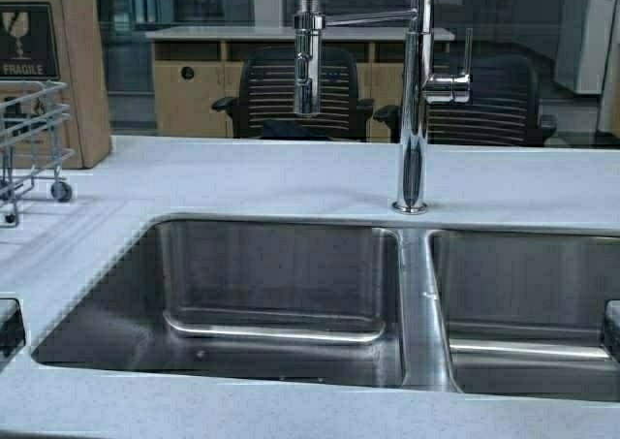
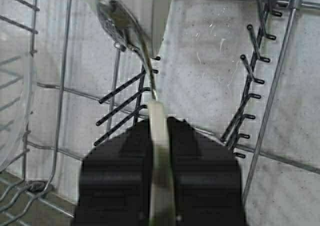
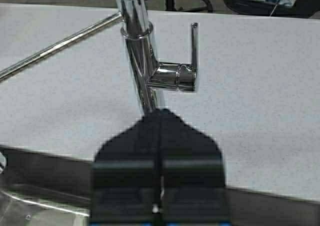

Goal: Wash the pan

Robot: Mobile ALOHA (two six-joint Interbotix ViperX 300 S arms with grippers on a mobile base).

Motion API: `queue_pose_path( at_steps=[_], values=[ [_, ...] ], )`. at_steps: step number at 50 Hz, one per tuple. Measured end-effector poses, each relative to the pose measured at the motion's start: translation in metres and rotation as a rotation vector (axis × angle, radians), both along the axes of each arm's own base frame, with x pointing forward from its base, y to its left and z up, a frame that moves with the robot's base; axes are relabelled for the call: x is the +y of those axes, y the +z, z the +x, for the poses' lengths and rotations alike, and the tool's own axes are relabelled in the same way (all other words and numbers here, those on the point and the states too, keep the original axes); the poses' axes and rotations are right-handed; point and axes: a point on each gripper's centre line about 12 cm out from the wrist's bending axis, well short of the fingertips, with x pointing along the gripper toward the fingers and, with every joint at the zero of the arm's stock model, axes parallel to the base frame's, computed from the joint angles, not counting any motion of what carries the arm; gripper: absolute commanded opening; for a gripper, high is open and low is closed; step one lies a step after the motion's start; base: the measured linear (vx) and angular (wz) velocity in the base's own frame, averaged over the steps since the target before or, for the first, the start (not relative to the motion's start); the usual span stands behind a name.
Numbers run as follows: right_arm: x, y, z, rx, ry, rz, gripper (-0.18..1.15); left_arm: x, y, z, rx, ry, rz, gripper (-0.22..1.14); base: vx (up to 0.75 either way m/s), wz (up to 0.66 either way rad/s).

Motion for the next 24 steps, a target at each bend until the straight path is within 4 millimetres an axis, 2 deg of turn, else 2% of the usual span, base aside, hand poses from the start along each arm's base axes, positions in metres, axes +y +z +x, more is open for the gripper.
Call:
queue_pose_path(
  at_steps=[5, 12, 16, 19, 24],
  values=[
    [0.0001, -0.0011, 0.0004, 0.005, 0.0, -0.001, 0.05, 0.0001, -0.0021, 0.0005, -0.003, 0.016, -0.01, 0.26, 0.0, 0.0],
    [0.0001, -0.0016, 0.0006, 0.006, 0.0, -0.001, 0.05, 0.0017, -0.0047, 0.0037, 0.0, 0.025, -0.015, 0.7, 0.0, 0.0],
    [0.0001, -0.0014, 0.0007, 0.005, 0.0, -0.001, 0.05, 0.0044, -0.0065, 0.0045, 0.005, 0.045, -0.02, 0.9, 0.0, 0.0],
    [0.0001, -0.0022, 0.0004, 0.008, 0.0, 0.0, 0.05, 0.0058, -0.006, 0.006, 0.003, 0.052, -0.021, 0.97, 0.0, 0.0],
    [0.0001, -0.002, 0.0005, 0.006, 0.0, -0.001, 0.05, 0.0066, -0.0048, 0.0075, 0.0, 0.053, -0.019, 0.96, 0.0, 0.0]
  ],
)
